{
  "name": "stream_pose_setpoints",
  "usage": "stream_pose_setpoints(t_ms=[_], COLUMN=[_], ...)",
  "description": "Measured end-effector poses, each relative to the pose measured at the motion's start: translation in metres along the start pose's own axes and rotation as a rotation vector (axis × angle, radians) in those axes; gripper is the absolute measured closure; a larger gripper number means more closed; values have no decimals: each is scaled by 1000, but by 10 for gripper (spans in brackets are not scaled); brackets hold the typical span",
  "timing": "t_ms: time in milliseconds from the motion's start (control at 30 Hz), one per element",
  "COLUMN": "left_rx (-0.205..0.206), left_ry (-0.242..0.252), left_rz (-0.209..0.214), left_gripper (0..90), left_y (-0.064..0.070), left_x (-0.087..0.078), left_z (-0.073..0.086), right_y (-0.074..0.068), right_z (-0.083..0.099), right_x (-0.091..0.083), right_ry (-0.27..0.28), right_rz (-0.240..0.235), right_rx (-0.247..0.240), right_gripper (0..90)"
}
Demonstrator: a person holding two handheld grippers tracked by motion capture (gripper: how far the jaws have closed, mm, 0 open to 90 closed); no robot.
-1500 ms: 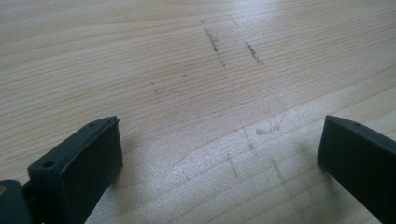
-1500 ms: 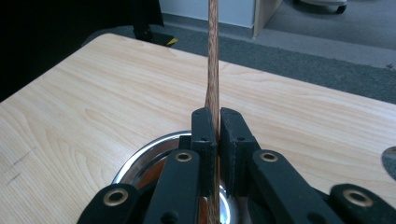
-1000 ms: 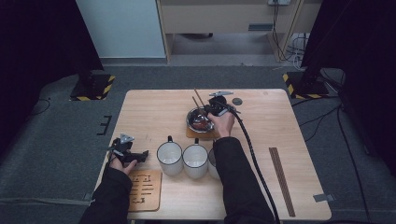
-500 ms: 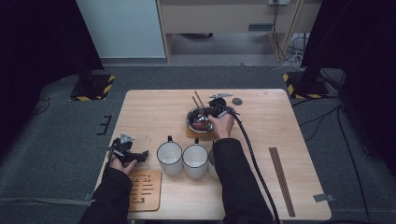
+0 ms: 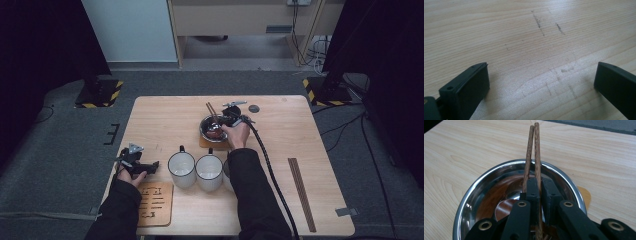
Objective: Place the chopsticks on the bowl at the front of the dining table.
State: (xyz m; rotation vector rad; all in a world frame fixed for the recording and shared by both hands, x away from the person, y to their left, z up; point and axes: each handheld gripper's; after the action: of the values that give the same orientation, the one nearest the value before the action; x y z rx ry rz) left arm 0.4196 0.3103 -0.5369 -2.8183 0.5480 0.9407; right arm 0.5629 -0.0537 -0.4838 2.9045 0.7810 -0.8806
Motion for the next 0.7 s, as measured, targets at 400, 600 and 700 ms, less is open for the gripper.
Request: stream_pose_setpoints(t_ms=[400,600,700], left_rx=[0,0,0], left_ry=[0,0,0], left_rz=[0,0,0], left_gripper=[0,0,0], left_y=[0,0,0], left_x=[0,0,0], left_z=[0,0,0], right_y=[0,0,-1], right_z=[-3,-3,-1], right_x=[-6,-11,-11], right_ry=[-6,-15,-31], right_rz=[4,4,-1], right_rx=[-27,-46,-56], right_gripper=[810,819,830])
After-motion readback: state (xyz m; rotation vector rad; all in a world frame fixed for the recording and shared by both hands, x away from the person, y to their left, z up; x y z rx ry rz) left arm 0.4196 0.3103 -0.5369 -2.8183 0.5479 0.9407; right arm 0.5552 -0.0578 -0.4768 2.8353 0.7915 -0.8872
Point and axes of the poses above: each handheld gripper's, and its own axes: x roughly forward along the jaws, z roughly out of its underside, y roughly to its right, and after that the axes turned 9 degrees about y, right-handed
